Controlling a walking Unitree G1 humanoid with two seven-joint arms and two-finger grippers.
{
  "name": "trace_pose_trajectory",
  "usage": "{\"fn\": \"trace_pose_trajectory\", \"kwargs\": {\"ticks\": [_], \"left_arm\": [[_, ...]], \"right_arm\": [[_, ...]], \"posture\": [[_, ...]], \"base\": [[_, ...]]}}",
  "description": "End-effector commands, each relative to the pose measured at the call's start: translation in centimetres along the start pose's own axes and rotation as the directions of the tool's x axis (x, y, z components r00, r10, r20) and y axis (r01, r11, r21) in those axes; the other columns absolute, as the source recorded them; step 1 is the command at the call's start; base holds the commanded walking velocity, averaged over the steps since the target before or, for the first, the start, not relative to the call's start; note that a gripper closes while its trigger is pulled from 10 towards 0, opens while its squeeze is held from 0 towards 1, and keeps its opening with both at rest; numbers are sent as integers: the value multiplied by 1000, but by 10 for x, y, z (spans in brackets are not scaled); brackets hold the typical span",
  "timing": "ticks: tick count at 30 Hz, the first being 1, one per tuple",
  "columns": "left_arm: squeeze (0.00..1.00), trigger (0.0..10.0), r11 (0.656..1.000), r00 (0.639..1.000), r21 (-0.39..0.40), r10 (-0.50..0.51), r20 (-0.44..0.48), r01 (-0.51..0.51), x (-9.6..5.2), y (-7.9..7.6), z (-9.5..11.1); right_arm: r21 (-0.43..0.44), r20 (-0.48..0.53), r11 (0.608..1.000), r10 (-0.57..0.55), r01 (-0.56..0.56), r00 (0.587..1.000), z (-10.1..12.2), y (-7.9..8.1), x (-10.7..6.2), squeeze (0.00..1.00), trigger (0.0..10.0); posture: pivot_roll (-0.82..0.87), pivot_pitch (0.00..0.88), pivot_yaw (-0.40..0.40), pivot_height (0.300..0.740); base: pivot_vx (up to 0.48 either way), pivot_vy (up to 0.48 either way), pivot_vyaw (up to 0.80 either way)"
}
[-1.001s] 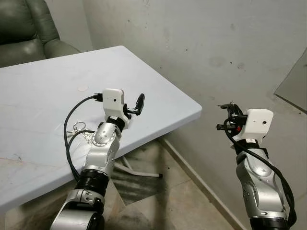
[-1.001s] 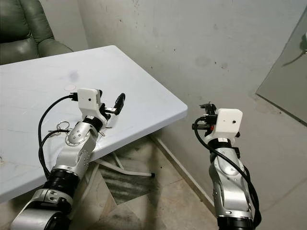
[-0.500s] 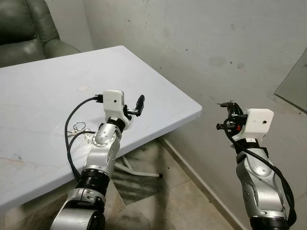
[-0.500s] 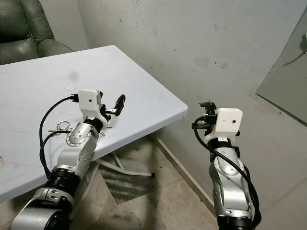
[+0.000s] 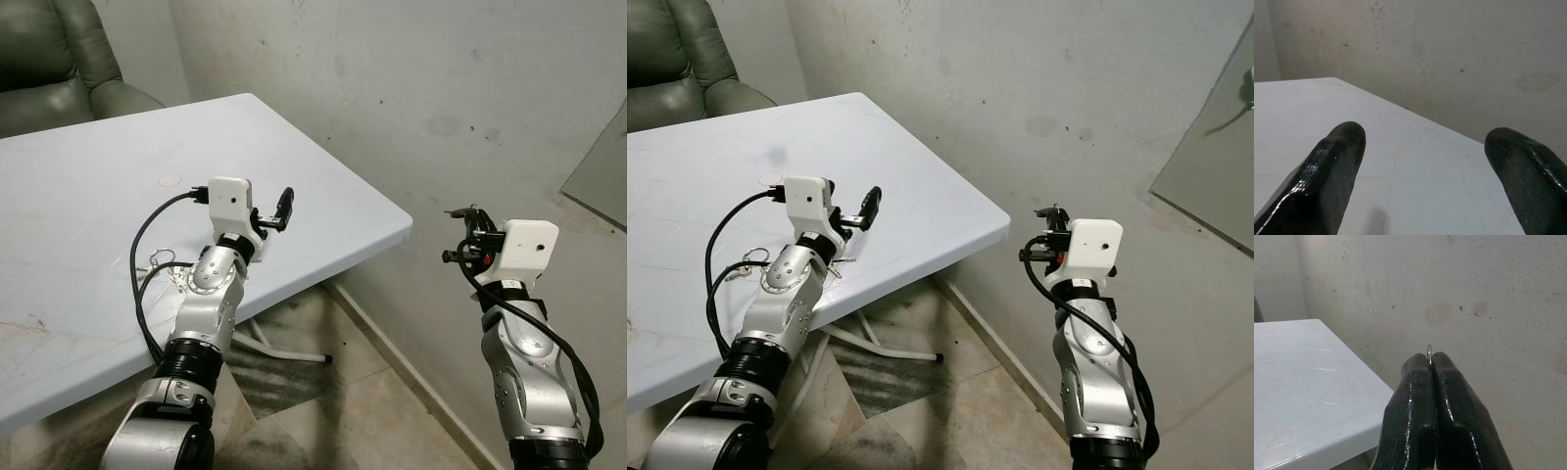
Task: Hang keys on a hook
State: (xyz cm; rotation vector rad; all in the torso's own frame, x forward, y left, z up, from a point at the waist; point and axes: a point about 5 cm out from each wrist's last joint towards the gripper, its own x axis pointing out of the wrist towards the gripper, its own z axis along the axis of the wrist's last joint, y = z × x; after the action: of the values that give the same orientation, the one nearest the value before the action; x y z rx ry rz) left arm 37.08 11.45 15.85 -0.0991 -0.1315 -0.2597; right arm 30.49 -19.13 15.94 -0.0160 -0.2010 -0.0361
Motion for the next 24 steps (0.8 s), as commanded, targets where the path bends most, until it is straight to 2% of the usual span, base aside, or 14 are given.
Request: {"fn": "trace_pose_trajectory", "kwargs": {"ticks": [1,24], "left_arm": [[0,10000,1000,1000,6,5,18,-5,4,1,6],[0,10000,1000,1000,0,4,24,-4,5,0,6]], "right_arm": [[-10,25,1000,2,-1,1000,5,-2,1,0,10000],[-20,24,1000,1,0,1000,5,-5,2,0,10000]], "posture": [[-76,0,-35,740],[-79,0,-44,740]], "base": [[0,0,0],[0,0,0]]}}
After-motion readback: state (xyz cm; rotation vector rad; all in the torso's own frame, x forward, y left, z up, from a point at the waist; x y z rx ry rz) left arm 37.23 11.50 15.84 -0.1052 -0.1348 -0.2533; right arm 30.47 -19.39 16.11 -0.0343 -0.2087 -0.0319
